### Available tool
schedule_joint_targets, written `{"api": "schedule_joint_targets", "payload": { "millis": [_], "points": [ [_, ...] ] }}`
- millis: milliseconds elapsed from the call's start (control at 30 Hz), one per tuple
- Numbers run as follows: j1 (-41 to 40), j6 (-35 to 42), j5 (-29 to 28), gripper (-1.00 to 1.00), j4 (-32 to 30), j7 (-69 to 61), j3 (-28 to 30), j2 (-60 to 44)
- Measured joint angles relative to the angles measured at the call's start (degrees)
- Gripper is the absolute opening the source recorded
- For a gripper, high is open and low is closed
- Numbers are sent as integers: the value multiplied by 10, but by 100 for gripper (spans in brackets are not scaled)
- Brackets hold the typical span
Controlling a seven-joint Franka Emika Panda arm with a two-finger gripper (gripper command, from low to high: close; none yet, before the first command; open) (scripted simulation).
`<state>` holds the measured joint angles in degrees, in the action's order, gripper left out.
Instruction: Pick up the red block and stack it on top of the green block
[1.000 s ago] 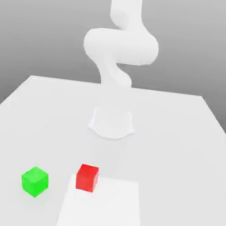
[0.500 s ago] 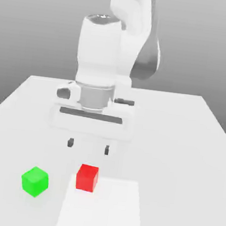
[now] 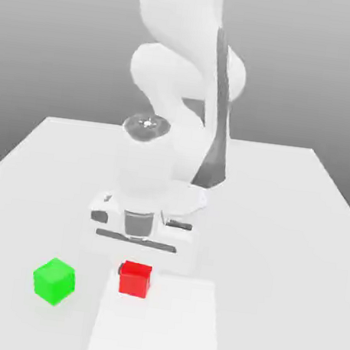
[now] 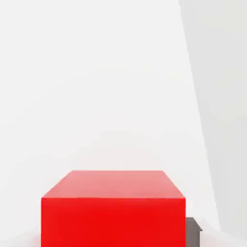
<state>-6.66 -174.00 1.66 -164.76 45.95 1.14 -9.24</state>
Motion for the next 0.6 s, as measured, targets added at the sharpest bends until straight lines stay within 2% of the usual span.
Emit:
{"api": "schedule_joint_targets", "payload": {
  "millis": [233,600],
  "points": [
    [-5,115,-21,-100,-16,21,6,131],
    [-89,185,-31,-100,53,216,46,133]
  ]
}}
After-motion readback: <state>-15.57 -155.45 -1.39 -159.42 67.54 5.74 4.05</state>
